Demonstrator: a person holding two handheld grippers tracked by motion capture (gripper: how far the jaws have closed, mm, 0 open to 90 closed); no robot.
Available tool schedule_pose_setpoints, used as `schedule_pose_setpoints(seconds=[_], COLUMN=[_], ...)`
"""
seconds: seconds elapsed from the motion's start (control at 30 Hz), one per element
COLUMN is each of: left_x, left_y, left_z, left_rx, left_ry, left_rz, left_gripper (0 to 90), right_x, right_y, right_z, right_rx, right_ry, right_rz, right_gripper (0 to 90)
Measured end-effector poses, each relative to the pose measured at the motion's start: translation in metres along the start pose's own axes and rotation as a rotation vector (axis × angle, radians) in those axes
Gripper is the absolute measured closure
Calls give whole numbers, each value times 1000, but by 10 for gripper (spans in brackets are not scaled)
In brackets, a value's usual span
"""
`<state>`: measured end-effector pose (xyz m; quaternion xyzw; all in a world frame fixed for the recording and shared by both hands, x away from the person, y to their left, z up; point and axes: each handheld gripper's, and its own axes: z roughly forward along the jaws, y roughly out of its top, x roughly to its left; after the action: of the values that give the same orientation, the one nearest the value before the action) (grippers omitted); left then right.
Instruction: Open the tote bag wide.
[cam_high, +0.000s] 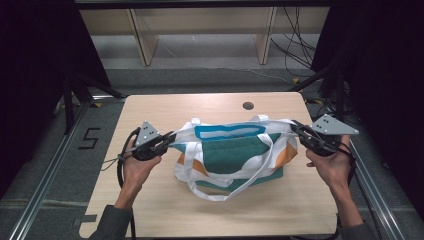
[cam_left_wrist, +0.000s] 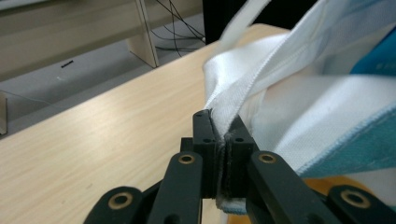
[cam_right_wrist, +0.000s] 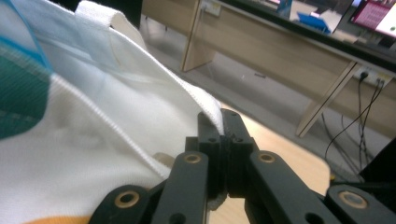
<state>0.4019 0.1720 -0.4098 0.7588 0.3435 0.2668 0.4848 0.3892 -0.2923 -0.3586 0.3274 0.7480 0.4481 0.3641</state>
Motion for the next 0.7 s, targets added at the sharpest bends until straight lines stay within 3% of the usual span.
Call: schedule_pose_setpoints(seconds=[0.03, 0.27, 0.33, 0.47, 0.57, 0.7], left_x=[-1, -5, -5, -8, -11, -13], left_y=[-3, -15, -20, -26, -32, -36], left_z=[3, 17, 20, 26, 30, 34], left_rx=[7, 48, 56, 74, 98, 105], left_ry=[-1, -6, -18, -37, -56, -61], left_rz=[9, 35, 17, 30, 41, 32], left_gripper=[856, 857, 857, 858, 858, 859], right_x=[2, 6, 7, 11, 11, 15], right_y=[-5, -21, -26, -36, -40, -49], right_z=[2, 14, 17, 20, 22, 26], right_rx=[7, 51, 67, 100, 94, 141], right_ry=[2, 17, 28, 44, 49, 72], right_rz=[24, 25, 14, 23, 2, 3], right_gripper=[886, 885, 885, 885, 885, 885])
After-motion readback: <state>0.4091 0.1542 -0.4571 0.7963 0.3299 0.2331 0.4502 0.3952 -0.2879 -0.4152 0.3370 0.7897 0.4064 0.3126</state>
